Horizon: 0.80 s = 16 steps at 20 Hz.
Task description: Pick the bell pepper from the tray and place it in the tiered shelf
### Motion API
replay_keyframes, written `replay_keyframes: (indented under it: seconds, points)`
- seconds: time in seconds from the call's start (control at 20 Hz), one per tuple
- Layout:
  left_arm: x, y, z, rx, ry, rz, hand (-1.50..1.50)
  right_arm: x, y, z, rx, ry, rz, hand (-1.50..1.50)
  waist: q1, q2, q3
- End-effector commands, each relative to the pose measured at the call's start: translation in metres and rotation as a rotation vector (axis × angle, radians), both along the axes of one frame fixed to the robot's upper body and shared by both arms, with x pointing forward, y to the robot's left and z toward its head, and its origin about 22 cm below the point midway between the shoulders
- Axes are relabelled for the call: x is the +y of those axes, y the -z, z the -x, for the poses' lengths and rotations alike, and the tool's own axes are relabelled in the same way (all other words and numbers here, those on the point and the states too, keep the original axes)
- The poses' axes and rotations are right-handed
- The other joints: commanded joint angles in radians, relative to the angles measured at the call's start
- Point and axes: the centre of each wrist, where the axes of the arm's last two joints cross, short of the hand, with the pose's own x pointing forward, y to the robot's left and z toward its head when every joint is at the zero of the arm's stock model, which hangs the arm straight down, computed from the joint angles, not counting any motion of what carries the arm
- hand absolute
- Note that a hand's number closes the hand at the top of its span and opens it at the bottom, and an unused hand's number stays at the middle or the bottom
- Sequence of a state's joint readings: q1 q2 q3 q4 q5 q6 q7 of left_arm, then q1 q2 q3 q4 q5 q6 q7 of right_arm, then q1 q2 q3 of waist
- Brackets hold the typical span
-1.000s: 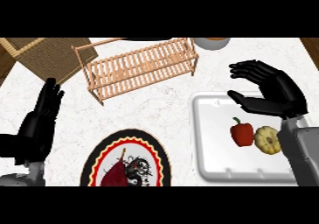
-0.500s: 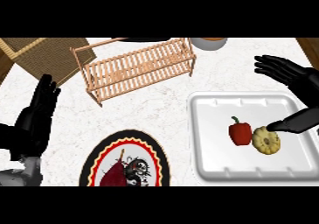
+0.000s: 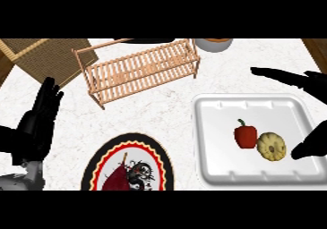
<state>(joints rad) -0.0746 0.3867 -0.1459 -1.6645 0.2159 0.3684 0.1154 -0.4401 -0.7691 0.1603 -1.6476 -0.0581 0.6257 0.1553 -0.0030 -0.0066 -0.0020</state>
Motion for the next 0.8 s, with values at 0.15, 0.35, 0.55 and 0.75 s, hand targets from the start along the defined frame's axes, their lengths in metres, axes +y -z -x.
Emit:
replay_keyframes:
  seconds: [0.15,0.35,0.55,0.75]
  points:
    - [0.005,-0.004,-0.01,-0.014,-0.008,-0.014,0.0,0.068,0.0,0.03,-0.072,0.049,0.348,-1.5,-0.003,0.003,0.0]
    - [-0.001,-0.002,-0.012,0.004,0.028,0.013,0.0,0.08,0.025,0.028,-0.062,0.097,0.39,-1.5,0.006,0.007,0.002]
    - [-0.006,0.0,0.008,0.001,0.016,-0.002,0.0,0.096,0.043,0.038,-0.118,0.117,0.525,-1.5,0.014,0.006,0.002]
    - [0.011,0.002,-0.011,-0.008,-0.012,0.017,0.0,0.094,0.049,0.031,-0.117,0.17,0.682,-1.5,0.006,0.008,0.001]
